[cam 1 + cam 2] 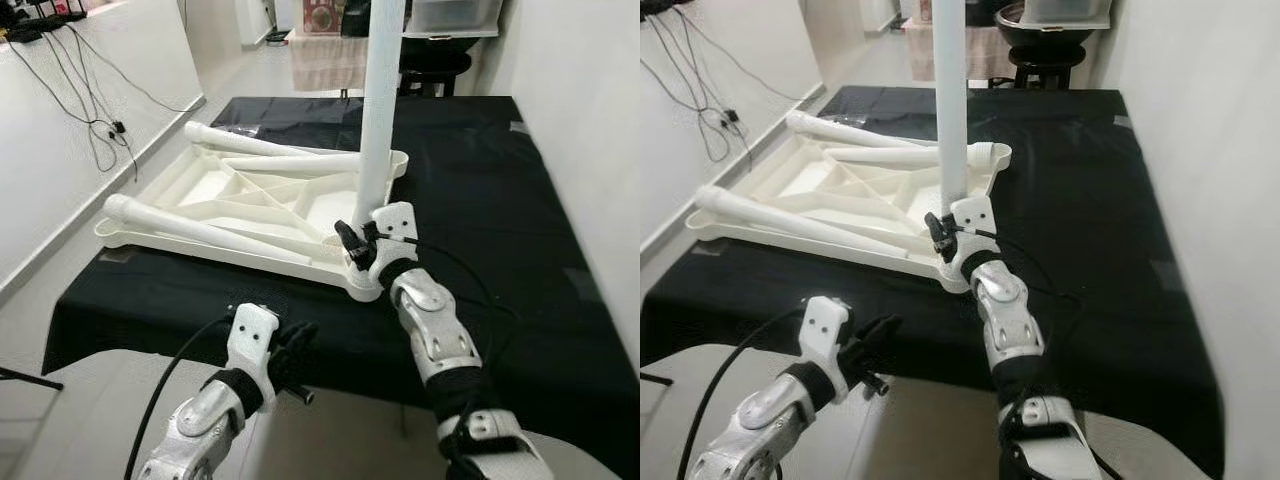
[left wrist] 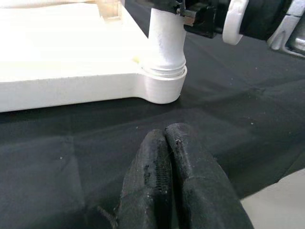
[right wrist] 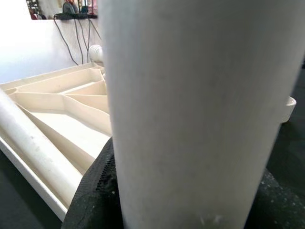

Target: Building children table

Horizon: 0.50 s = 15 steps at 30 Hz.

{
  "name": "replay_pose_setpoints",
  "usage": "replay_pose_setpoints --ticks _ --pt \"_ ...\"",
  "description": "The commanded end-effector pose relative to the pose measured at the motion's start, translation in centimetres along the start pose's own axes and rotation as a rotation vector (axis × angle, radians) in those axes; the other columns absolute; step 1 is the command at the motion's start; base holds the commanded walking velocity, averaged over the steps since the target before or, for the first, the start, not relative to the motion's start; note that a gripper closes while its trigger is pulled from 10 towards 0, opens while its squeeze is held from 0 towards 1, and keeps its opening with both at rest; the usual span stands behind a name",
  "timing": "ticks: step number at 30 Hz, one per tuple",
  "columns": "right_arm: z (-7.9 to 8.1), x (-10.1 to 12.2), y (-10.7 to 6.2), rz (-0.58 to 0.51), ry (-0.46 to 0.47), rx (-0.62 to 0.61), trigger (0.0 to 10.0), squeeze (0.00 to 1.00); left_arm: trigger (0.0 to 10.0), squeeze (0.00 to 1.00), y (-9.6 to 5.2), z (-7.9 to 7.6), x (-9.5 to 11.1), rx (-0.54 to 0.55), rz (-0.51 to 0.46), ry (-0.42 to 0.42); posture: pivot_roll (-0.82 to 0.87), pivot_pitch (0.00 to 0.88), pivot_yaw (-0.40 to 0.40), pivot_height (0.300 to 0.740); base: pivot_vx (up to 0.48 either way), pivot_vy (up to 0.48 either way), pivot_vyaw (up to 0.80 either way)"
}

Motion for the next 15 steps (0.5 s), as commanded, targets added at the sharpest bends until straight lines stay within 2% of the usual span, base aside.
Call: replay_pose_setpoints --ticks 1,2,4,5,6,7,8,9,10,11,12,15 --pt "-1.2 -3.8 -0.9 0.135 -0.006 -0.054 0.0 0.00 10.0 0.00 -0.2 0.5 -0.6 0.021 0.018 0.004 -0.05 0.063 0.044 0.740 0.000 0.000 0.00" --pt "-0.5 -3.3 -0.6 0.117 -0.002 0.000 10.0 0.00 10.0 0.00 -0.2 0.4 -0.5 0.019 0.018 0.004 -0.04 0.067 0.045 0.740 0.000 0.000 0.00" --pt "0.0 -3.0 -0.5 0.102 0.000 0.037 10.0 0.00 10.0 0.00 -0.2 0.4 -0.5 0.018 0.018 0.004 -0.04 0.067 0.045 0.740 0.000 0.000 0.00" --pt "1.6 -1.4 -0.4 0.042 0.030 0.161 10.0 0.00 10.0 0.00 -0.2 0.3 -0.4 0.015 0.016 0.005 -0.03 0.071 0.042 0.740 0.000 0.000 0.00" --pt "1.6 -1.4 -0.4 0.042 0.030 0.161 10.0 0.00 10.0 0.00 -0.2 0.3 -0.4 0.015 0.016 0.005 -0.03 0.071 0.042 0.740 0.000 0.000 0.00" --pt "2.3 -0.4 -0.3 0.020 0.079 0.235 10.0 1.00 10.0 0.00 -0.2 0.3 -0.4 0.015 0.014 0.005 -0.03 0.074 0.043 0.740 0.000 0.000 0.00" --pt "2.9 0.7 -0.1 0.007 0.129 0.333 10.0 1.00 10.0 0.00 -0.2 0.2 -0.3 0.014 0.012 0.005 -0.02 0.076 0.041 0.740 0.000 0.000 0.00" --pt "2.9 0.7 -0.1 0.007 0.129 0.333 10.0 1.00 10.0 0.00 -0.2 0.2 -0.3 0.014 0.012 0.005 -0.02 0.076 0.041 0.740 0.000 0.000 0.00" --pt "3.1 1.5 0.1 -0.001 0.158 0.387 10.0 1.00 10.0 0.00 -0.2 0.1 -0.3 0.013 0.008 0.005 -0.02 0.078 0.041 0.740 0.000 0.000 0.00" --pt "3.2 2.2 0.4 -0.003 0.162 0.462 10.0 0.76 10.0 0.00 -0.2 0.1 -0.3 0.013 0.005 0.002 -0.02 0.084 0.040 0.740 0.000 0.000 0.00" --pt "3.2 2.6 0.6 -0.001 0.157 0.500 10.0 0.00 10.0 0.00 -0.3 0.1 -0.3 0.014 0.003 -0.001 -0.02 0.084 0.040 0.740 0.000 0.000 0.00" --pt "3.2 3.0 0.9 0.018 0.103 0.568 10.0 0.00 10.0 0.00 -0.4 0.0 -0.2 0.012 0.001 -0.003 -0.01 0.086 0.040 0.740 0.000 0.000 0.00"
Point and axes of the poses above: a point about 5 cm out from each wrist's last joint towards the gripper, its own y axis pointing out of the wrist towards the gripper, its own x axis along the axis of the wrist's last joint, z = x × y, the point moved 5 cm from there along y, pointing out of the wrist towards the gripper, and after that the axes turned 8 degrees about y, right-handed, at the moved point
